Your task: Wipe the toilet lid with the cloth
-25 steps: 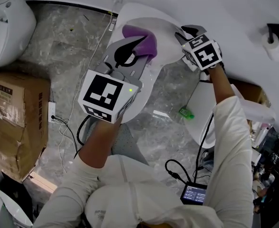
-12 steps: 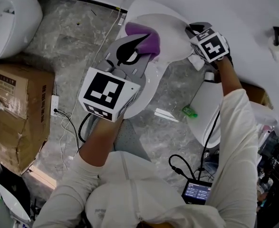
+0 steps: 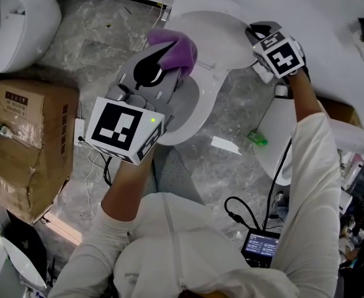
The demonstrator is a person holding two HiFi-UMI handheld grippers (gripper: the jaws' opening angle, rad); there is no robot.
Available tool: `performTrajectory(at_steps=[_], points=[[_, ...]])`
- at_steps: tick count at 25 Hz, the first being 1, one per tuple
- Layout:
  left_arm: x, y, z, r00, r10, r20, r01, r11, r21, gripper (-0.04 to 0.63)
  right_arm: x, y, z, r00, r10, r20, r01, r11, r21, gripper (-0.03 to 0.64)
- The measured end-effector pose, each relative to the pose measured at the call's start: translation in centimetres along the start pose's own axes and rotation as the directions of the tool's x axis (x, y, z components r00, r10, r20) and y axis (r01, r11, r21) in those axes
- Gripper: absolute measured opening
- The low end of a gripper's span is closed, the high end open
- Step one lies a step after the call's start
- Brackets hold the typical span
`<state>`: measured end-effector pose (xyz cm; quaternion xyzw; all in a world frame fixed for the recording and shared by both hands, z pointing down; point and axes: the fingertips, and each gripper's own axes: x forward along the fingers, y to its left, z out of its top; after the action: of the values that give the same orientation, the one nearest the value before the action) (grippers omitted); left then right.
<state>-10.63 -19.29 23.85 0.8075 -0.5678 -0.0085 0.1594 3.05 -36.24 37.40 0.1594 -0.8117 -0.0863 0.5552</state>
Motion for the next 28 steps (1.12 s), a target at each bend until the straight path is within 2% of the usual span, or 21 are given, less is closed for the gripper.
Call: performTrajectory(at_steps=[9, 15, 19, 25, 28], points=[[-3.7, -3.2, -1.5, 0.999, -0.039, -0.004, 0.039, 0.999, 0.022, 0.020, -3.5, 6.0, 0.2, 0.999, -0.032, 0.041, 0.034, 0.999, -0.042, 0.048], [-6.4, -4.6, -1.6, 0.997, -0.081, 0.006, 0.080, 0.996, 0.036, 0.020, -4.9, 10.3, -0.2, 0.999, -0.038, 0.024, 0.039, 0.997, -0.060, 0.046], [-8.6, -5.5, -2.6, 0.993, -0.120, -0.022, 0.121, 0.992, 0.039, 0.020, -5.9, 12.9, -0.5, 0.998, -0.052, 0.021, 0.053, 0.996, -0.069, 0.046], [-12.6, -6.6, -4.5, 0.981, -0.182, -0.059, 0.185, 0.982, 0.045, 0.020, -6.7, 20.0, -1.4, 1.000, -0.024, 0.008, 0.024, 0.996, -0.085, 0.051], [-13.9, -7.2, -5.4, 0.975, -0.211, -0.075, 0.215, 0.975, 0.052, 0.020, -6.7, 23.9, -2.1, 1.000, -0.010, -0.014, 0.008, 0.992, -0.126, 0.058]])
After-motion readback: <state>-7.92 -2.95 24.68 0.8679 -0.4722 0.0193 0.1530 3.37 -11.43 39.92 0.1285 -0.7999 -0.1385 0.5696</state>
